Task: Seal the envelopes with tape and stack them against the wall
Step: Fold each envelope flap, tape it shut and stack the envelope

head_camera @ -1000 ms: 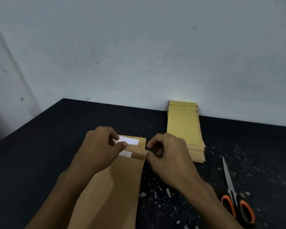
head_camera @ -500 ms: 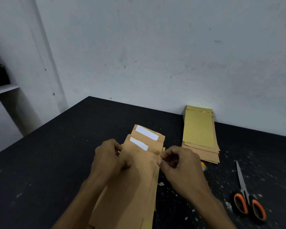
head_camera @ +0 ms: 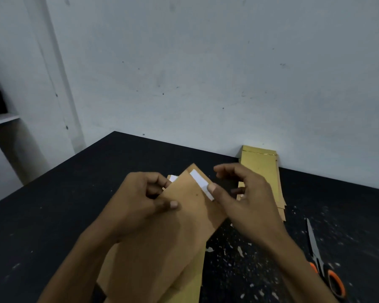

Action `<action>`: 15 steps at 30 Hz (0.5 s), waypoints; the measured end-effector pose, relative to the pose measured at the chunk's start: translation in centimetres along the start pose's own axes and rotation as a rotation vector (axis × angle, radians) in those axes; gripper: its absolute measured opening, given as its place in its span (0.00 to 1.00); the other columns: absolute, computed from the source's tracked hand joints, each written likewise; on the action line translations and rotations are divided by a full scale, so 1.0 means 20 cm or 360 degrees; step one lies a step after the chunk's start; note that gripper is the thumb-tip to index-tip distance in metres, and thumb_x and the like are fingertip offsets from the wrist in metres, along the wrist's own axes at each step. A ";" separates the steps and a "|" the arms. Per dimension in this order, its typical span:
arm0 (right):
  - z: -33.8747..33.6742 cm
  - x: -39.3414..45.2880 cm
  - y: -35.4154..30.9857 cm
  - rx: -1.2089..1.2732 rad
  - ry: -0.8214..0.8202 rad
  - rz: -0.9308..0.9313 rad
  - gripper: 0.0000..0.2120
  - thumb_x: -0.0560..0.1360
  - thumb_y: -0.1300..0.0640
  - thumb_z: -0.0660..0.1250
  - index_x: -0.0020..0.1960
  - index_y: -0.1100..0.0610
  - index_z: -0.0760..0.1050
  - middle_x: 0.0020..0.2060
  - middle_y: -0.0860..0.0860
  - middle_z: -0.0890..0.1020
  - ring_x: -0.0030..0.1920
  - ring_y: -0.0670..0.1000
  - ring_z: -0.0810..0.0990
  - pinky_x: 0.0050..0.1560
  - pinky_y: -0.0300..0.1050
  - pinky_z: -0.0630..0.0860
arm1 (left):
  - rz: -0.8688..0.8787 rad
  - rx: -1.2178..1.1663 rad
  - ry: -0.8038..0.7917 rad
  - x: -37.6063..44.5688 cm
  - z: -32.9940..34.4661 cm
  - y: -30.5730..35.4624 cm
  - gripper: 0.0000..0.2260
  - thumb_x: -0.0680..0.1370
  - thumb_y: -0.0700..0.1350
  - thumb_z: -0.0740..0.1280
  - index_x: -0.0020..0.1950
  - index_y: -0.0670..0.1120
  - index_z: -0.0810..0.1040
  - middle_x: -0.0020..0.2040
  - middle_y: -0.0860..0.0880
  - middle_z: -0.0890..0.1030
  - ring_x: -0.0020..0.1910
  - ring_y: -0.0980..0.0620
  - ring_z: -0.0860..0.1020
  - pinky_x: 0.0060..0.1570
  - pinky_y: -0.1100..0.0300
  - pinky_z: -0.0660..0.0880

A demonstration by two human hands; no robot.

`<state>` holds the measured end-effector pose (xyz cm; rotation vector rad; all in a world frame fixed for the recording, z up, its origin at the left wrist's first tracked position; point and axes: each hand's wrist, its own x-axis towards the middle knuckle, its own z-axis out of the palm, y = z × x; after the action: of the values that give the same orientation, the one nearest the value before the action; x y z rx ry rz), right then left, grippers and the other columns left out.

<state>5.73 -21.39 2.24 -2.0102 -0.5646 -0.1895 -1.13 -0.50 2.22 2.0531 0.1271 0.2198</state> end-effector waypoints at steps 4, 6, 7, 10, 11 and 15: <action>-0.11 0.05 -0.10 0.0397 -0.0334 0.0102 0.12 0.79 0.63 0.68 0.59 0.52 0.80 0.37 0.50 0.87 0.40 0.42 0.84 0.41 0.34 0.78 | 0.0077 -0.0096 -0.0125 -0.03 -0.01 0.10 0.12 0.70 0.46 0.75 0.52 0.47 0.84 0.42 0.48 0.87 0.46 0.53 0.85 0.52 0.50 0.81; -0.14 0.05 -0.11 0.0506 -0.0348 0.0163 0.12 0.78 0.66 0.68 0.58 0.54 0.81 0.36 0.53 0.87 0.38 0.46 0.85 0.40 0.38 0.80 | 0.0083 -0.0123 -0.0150 -0.04 -0.01 0.13 0.13 0.69 0.47 0.74 0.53 0.47 0.84 0.44 0.48 0.87 0.45 0.51 0.85 0.52 0.49 0.81; -0.15 0.04 -0.12 0.0566 -0.0337 0.0199 0.12 0.77 0.67 0.69 0.57 0.55 0.81 0.37 0.54 0.87 0.39 0.49 0.86 0.42 0.42 0.82 | 0.0084 -0.0129 -0.0158 -0.04 0.00 0.14 0.14 0.69 0.47 0.74 0.53 0.48 0.83 0.44 0.48 0.87 0.45 0.51 0.85 0.53 0.49 0.81; -0.17 0.03 -0.11 0.0726 -0.0300 0.0297 0.13 0.74 0.70 0.71 0.54 0.57 0.82 0.38 0.58 0.87 0.38 0.54 0.86 0.42 0.49 0.83 | 0.0094 -0.0124 -0.0180 -0.04 0.01 0.16 0.15 0.69 0.48 0.74 0.54 0.48 0.83 0.45 0.48 0.87 0.46 0.51 0.85 0.54 0.46 0.81; -0.18 0.03 -0.11 0.0771 -0.0288 0.0333 0.13 0.73 0.70 0.72 0.53 0.57 0.83 0.38 0.59 0.86 0.36 0.54 0.85 0.39 0.49 0.82 | 0.0098 -0.0126 -0.0185 -0.04 0.02 0.17 0.15 0.68 0.49 0.74 0.54 0.48 0.83 0.45 0.48 0.87 0.46 0.50 0.85 0.54 0.46 0.81; -0.23 0.03 -0.10 0.0817 -0.0353 0.0452 0.16 0.73 0.70 0.71 0.57 0.57 0.82 0.39 0.61 0.86 0.35 0.54 0.84 0.36 0.47 0.80 | 0.0095 -0.0164 -0.0183 -0.04 0.03 0.18 0.13 0.70 0.46 0.74 0.53 0.47 0.84 0.44 0.47 0.87 0.50 0.51 0.85 0.56 0.45 0.80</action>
<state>5.80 -24.42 6.31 -1.5902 -0.4060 0.3258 -1.86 -2.93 4.94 1.9630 -0.0158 0.1419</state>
